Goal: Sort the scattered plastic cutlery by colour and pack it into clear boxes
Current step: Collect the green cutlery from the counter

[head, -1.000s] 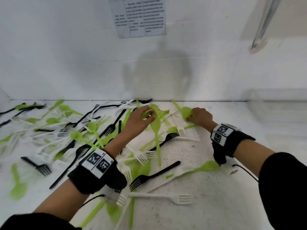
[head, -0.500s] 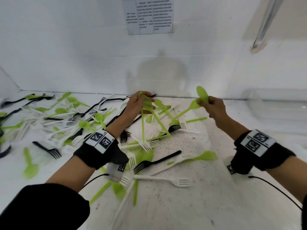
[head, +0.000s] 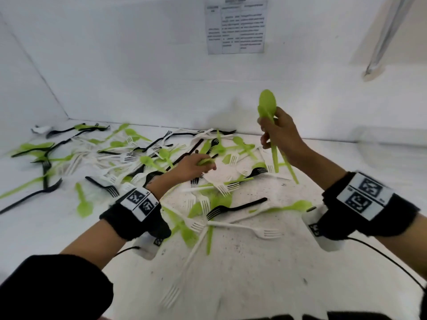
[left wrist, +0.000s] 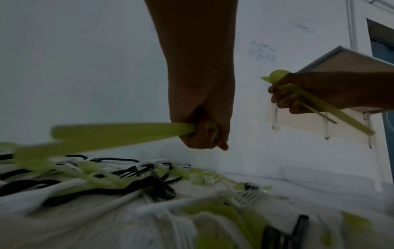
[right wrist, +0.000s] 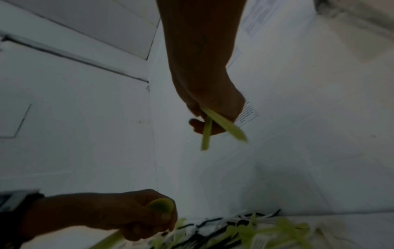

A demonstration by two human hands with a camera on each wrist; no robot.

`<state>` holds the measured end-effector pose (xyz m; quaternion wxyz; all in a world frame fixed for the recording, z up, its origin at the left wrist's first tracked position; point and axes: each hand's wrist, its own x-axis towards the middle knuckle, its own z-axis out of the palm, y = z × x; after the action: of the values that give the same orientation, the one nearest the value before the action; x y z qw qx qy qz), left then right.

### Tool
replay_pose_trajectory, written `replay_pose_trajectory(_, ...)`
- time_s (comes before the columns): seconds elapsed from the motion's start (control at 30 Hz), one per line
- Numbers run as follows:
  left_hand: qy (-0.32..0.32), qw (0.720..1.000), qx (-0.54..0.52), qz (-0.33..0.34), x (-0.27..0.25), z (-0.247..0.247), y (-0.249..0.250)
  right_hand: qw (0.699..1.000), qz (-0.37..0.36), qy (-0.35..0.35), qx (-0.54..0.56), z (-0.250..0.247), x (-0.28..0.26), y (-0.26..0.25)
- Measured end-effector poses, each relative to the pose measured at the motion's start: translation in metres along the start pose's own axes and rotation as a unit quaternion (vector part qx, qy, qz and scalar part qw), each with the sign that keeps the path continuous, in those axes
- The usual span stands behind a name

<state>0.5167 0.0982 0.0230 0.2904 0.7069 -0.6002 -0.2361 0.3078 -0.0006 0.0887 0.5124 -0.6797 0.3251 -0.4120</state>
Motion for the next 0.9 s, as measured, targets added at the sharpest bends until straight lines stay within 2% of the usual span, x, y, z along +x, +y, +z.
replay_pose_trajectory(0.07,-0.012,0.998,0.054,-0.006,-0.015,0.0,-0.011,0.994,-0.018,-0.064,-0.083,0.013,-0.006,0.007)
replay_pose_trajectory(0.13,0.004,0.998,0.062,-0.005,-0.026,-0.002,-0.018,0.968,-0.055,-0.139,-0.204,0.025,-0.011,0.021)
replay_pose_trajectory(0.2,0.025,0.997,0.062,-0.024,-0.035,-0.008,-0.023,0.92,-0.082,-0.215,-0.317,0.035,-0.016,0.04)
replay_pose_trajectory(0.27,0.045,0.996,0.051,-0.052,-0.04,-0.016,-0.028,0.853,-0.083,-0.291,-0.426,0.044,-0.019,0.057)
replay_pose_trajectory(0.33,0.061,0.996,0.029,-0.052,-0.041,-0.024,-0.033,0.793,-0.076,-0.338,-0.501,0.05,-0.022,0.068)
replay_pose_trajectory(0.4,0.079,0.996,0.025,-0.046,-0.044,-0.029,-0.031,0.75,-0.083,-0.375,-0.538,0.054,-0.023,0.078)
replay_pose_trajectory(0.47,0.082,0.995,0.018,-0.046,-0.043,-0.031,-0.031,0.724,-0.096,-0.392,-0.56,0.057,-0.025,0.086)
replay_pose_trajectory(0.7,0.021,0.998,0.049,-0.036,-0.024,-0.023,-0.042,0.709,-0.121,-0.385,-0.578,0.058,-0.027,0.094)
replay_pose_trajectory(0.77,0.007,0.997,0.075,-0.026,-0.014,-0.019,-0.043,0.714,-0.123,-0.381,-0.574,0.055,-0.027,0.098)
replay_pose_trajectory(0.83,-0.004,0.996,0.09,-0.026,-0.004,-0.016,-0.043,0.736,-0.11,-0.376,-0.552,0.051,-0.028,0.102)
replay_pose_trajectory(0.9,-0.023,0.994,0.105,-0.032,0.005,-0.012,-0.045,0.786,-0.082,-0.357,-0.499,0.044,-0.027,0.105)
